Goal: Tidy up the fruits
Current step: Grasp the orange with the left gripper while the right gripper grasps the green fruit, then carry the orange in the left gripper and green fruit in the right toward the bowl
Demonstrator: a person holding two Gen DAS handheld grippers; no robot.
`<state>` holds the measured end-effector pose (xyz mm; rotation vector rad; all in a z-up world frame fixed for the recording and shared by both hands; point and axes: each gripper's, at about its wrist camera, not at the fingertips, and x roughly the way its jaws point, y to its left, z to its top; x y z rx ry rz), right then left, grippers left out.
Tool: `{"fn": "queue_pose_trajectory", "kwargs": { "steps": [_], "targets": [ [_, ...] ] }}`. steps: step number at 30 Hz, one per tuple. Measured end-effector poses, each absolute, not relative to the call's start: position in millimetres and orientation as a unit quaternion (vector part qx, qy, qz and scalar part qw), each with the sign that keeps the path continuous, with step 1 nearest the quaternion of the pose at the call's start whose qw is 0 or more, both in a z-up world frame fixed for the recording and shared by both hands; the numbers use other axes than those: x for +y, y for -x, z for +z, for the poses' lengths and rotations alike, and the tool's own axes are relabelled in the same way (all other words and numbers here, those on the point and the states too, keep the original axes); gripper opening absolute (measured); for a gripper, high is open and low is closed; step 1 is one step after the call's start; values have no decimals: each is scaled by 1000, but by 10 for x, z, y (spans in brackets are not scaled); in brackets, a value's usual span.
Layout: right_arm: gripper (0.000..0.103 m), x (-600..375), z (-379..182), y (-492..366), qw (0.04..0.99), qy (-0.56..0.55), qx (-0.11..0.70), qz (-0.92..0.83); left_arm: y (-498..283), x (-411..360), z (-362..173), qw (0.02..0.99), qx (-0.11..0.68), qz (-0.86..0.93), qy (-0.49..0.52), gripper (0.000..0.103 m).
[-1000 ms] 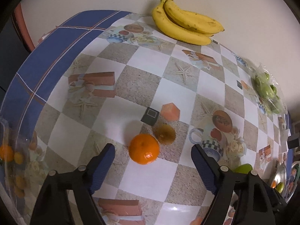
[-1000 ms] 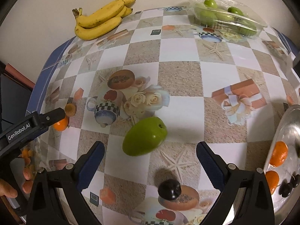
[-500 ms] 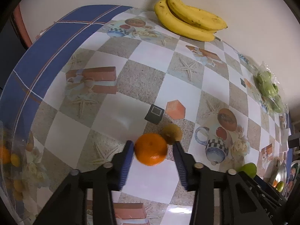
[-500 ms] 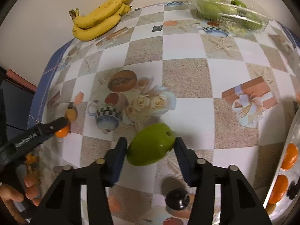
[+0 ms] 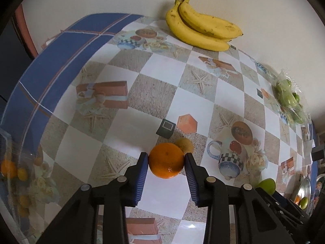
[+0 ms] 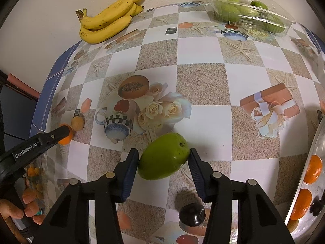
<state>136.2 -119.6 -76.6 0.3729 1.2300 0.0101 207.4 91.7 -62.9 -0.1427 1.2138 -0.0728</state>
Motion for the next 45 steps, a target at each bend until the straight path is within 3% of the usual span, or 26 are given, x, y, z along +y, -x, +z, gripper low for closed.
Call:
{"fn": "queue_pose_trajectory", "kwargs": {
  "steps": [24, 45],
  "targets": [
    [51, -1336, -82, -1057, 834, -170, 525, -12, -1824, 690, -66, 854, 517, -20, 52, 39],
    [51, -2084, -31, -758, 828, -182, 522, -93, -1603, -21, 52, 858, 510, -64, 6, 39]
  ]
}}
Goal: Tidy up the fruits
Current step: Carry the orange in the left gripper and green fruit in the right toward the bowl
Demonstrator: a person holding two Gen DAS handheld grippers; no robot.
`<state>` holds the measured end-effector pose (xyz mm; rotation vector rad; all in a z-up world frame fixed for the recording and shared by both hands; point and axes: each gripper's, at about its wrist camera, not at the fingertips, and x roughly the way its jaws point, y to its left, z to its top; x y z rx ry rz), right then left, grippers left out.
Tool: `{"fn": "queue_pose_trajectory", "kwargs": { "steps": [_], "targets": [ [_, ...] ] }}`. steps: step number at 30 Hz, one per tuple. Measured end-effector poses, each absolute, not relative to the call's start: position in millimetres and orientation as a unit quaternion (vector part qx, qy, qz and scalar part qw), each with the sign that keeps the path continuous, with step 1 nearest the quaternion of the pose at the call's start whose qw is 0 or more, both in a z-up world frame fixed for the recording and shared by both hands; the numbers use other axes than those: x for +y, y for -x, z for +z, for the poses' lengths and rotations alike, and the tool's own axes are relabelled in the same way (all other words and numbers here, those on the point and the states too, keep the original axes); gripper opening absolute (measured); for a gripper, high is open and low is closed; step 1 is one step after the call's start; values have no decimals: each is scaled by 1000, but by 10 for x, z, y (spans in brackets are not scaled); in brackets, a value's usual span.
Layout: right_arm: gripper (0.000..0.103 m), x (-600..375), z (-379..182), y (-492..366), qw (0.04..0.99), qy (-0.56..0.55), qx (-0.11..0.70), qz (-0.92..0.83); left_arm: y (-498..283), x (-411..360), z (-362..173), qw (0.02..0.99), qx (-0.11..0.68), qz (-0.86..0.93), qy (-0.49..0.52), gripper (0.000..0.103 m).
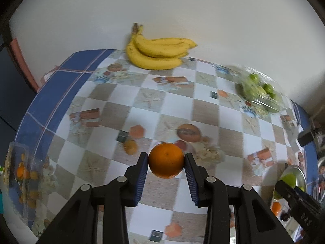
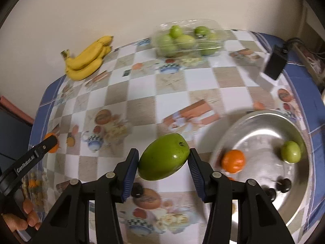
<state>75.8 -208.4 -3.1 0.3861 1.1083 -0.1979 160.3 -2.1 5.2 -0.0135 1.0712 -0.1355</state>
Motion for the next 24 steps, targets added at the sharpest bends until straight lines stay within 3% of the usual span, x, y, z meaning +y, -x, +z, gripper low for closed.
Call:
{"fn": "queue_pose_trajectory", "kwargs": {
  "steps": [24],
  "targets": [
    [52, -3449, -90, -81, 797, -259, 503, -213, -796, -1878, 81, 826, 495, -243, -116, 39]
  ]
}}
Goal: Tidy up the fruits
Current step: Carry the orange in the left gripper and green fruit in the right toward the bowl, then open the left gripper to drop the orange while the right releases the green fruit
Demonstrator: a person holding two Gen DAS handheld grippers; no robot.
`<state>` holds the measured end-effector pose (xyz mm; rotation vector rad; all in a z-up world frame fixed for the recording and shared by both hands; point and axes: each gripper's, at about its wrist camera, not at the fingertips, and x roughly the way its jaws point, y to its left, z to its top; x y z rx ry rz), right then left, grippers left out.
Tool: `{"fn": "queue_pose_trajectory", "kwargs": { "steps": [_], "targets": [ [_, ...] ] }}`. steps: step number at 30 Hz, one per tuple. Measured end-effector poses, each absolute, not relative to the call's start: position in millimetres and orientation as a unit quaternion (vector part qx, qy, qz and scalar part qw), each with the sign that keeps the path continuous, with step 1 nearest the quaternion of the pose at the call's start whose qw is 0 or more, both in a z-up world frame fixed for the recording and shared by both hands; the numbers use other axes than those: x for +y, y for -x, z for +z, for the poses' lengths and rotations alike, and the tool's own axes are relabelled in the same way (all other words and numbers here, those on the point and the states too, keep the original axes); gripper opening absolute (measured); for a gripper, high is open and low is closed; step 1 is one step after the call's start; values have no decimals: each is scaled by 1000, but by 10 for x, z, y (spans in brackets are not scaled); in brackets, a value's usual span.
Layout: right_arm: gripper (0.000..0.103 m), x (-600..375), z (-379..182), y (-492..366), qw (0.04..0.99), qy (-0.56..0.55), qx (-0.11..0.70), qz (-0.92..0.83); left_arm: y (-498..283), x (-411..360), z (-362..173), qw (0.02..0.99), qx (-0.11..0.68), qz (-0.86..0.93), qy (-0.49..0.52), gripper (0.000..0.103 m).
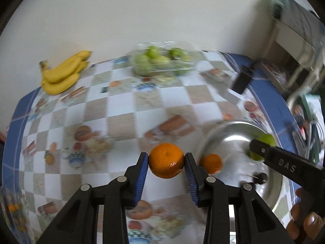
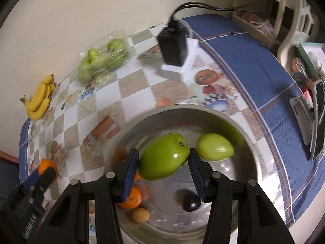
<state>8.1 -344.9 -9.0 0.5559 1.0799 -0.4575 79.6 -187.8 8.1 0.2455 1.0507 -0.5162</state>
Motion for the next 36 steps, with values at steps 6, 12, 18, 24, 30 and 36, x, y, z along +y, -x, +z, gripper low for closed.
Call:
{"fn": "queue_pose_trajectory", "kwargs": {
  "steps": [6, 12, 18, 24, 30, 36],
  "targets": [
    [52, -3536, -63, 32, 796, -265, 498, -218, -524, -2256, -1, 811, 492, -278, -150, 39],
    [52, -3572, -125, 75, 791, -274, 504, -211, -385, -2454, -156, 800, 499, -289, -167, 39],
    [52, -3597, -266, 73, 780, -275, 522, -208, -364, -2501, -289, 793, 511, -286, -167, 39],
    [52, -3600, -360, 71, 772, -274, 536, -203, -332, -2569, -349, 793, 507, -288, -179, 39],
    [52, -3594, -441, 50, 766, -269, 549, -201, -277, -2656, -419, 789, 504, -291, -196, 39],
    [52, -3603, -528, 53, 756, -275, 559, -201, -254, -2690, -449, 788, 501, -293, -204, 40]
  ]
}}
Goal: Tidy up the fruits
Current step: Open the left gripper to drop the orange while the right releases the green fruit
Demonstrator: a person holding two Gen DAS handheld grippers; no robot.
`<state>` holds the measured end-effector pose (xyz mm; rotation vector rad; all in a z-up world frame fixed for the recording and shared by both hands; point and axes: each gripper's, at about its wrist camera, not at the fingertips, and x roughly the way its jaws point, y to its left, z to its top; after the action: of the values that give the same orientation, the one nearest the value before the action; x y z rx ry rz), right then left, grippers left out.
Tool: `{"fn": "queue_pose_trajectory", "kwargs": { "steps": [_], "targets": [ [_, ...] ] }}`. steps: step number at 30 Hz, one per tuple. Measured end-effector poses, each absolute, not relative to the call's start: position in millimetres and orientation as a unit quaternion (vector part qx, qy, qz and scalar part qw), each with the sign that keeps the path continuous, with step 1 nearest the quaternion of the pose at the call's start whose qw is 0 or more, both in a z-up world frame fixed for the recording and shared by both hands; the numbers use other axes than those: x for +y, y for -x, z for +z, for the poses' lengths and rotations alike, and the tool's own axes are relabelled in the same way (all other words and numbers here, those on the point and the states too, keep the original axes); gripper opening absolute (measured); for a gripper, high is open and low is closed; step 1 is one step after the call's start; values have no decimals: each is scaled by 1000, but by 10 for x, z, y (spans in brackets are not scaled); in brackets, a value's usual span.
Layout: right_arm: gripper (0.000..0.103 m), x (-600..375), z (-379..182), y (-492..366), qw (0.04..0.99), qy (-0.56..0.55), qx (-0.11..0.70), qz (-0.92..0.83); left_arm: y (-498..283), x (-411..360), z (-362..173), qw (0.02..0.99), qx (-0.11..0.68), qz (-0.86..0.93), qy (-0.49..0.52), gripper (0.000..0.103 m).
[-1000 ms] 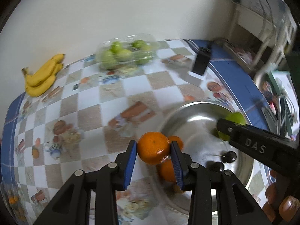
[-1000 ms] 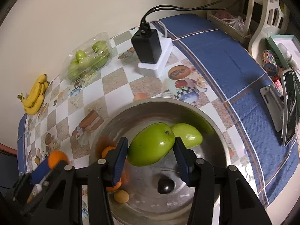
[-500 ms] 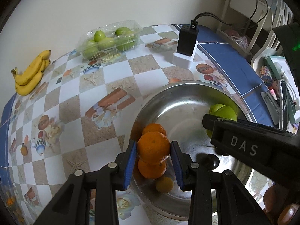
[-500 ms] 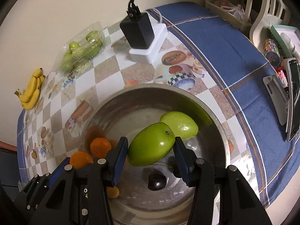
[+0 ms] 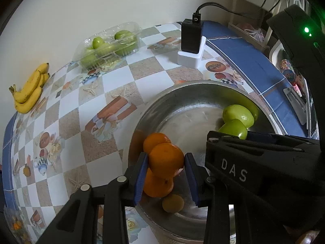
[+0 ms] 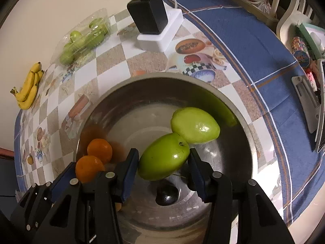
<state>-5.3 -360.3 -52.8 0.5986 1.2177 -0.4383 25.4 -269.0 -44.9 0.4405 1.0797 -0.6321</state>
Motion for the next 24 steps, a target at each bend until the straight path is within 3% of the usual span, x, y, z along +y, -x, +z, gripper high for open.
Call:
{"fn": "queue_pose_trajectory", "kwargs": {
  "steps": [10, 15, 24],
  "targets": [
    [52, -3612, -502, 50, 759, -272, 555, -206, -261, -2701, -475, 784, 508, -297, -198, 41],
    [52, -3621, -440, 60, 765, -272, 547, -204, -245, -2699, -456, 784, 506, -303, -193, 51],
    [52, -3644, -297, 92, 777, -275, 528, -205, -289, -2629, -356, 790, 504, -301, -173, 51]
  ]
}}
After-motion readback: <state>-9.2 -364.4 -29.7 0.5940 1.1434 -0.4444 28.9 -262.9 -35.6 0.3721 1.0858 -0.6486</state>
